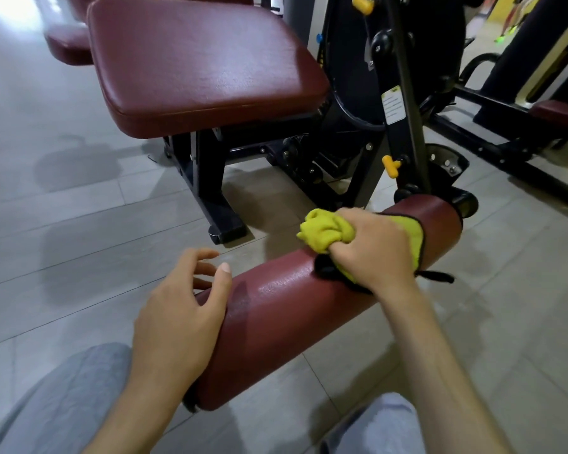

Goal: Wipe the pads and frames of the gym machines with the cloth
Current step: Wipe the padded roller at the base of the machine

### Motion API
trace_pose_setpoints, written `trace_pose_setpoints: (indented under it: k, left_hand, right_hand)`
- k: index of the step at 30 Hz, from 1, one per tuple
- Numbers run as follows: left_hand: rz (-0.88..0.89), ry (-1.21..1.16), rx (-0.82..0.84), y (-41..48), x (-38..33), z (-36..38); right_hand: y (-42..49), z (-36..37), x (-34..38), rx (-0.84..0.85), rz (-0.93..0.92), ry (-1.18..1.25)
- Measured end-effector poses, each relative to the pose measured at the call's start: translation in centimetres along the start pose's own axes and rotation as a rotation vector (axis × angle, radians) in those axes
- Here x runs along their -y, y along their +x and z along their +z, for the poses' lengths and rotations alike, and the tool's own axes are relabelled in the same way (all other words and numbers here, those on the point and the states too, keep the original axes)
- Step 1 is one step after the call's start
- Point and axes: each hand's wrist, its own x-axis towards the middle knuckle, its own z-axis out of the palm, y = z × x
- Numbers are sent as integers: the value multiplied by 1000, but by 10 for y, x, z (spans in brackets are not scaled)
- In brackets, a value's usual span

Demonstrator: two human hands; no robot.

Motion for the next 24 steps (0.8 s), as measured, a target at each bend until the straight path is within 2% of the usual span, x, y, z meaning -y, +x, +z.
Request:
trace_pose_setpoints:
  k: [3, 5, 9, 11, 13, 18, 22, 24]
  left_hand:
    - [29, 60, 16, -2, 0, -1]
    - [68, 112, 26, -3, 1, -1]
    - [111, 136, 43, -3, 7, 0]
    - [110, 68, 24, -2, 7, -1]
    - [121, -1, -4, -1, 7, -2]
    - [139, -134, -17, -1, 14, -4]
    - [128, -130, -15, -2, 15, -3]
    - [141, -53, -6, -4, 14, -3]
  right_hand:
    - [-7, 5, 49, 135, -104, -90]
    - [9, 11, 75, 293, -139, -157]
    - [64, 31, 85, 746, 5, -263]
    - [72, 37, 83, 856, 63, -325]
    - [67, 39, 81, 794, 57, -337]
    - [28, 22, 64, 364, -66, -207]
    - [-24, 15, 46, -53, -115, 171]
    - [-48, 18, 39, -173, -117, 371]
